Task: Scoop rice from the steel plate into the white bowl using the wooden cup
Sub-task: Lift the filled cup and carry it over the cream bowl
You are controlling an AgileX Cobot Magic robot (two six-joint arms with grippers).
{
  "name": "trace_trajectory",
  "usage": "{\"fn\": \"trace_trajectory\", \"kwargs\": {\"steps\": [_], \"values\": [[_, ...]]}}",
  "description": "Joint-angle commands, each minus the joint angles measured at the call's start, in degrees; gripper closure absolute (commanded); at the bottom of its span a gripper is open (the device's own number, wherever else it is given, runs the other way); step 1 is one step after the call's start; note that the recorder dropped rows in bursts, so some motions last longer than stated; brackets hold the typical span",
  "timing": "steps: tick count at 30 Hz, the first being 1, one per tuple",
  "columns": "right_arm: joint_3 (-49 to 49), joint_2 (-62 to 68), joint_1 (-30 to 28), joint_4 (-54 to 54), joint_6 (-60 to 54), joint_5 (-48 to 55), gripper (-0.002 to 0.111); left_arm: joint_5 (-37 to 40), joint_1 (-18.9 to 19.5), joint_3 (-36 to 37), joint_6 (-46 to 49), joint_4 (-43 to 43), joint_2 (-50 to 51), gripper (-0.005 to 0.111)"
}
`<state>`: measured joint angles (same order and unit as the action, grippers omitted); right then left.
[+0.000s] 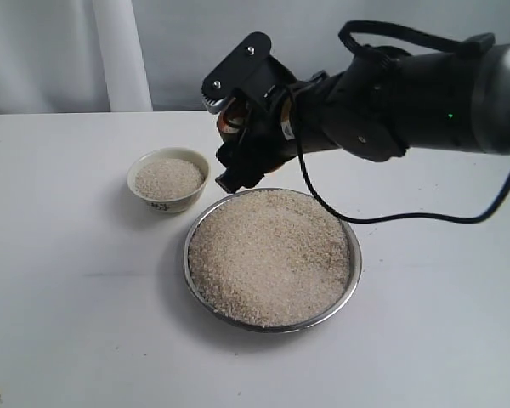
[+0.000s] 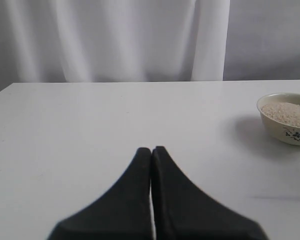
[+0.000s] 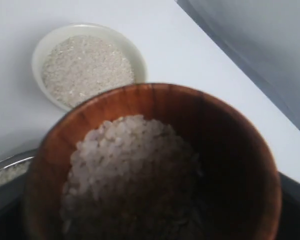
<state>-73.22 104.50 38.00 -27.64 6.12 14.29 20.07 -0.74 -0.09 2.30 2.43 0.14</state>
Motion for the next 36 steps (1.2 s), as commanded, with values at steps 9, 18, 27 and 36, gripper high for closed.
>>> {"fn": "trace_trajectory", "kwargs": {"steps": [9,18,27,36], "values": [[-24.4,13.4,1.9,-0.4,-6.1,17.2,0.108,-0.3,-0.1,0.1,-0.2,0.0,-0.1,0.107],[-42.0,25.5,5.6,-1.4,-11.7,26.4,0.108,-0.3,-0.1,0.1,-0.2,0.0,-0.1,0.107],[-60.6,39.9,10.1,-16.3,-13.6,37.9,0.108,-0.3,-0.1,0.1,-0.2,0.0,-0.1,0.107],[-60.6,42.9,11.3,-27.3,-16.8,39.4,0.108,-0.3,-0.1,0.1,-0.2,0.0,-0.1,0.107]]}}
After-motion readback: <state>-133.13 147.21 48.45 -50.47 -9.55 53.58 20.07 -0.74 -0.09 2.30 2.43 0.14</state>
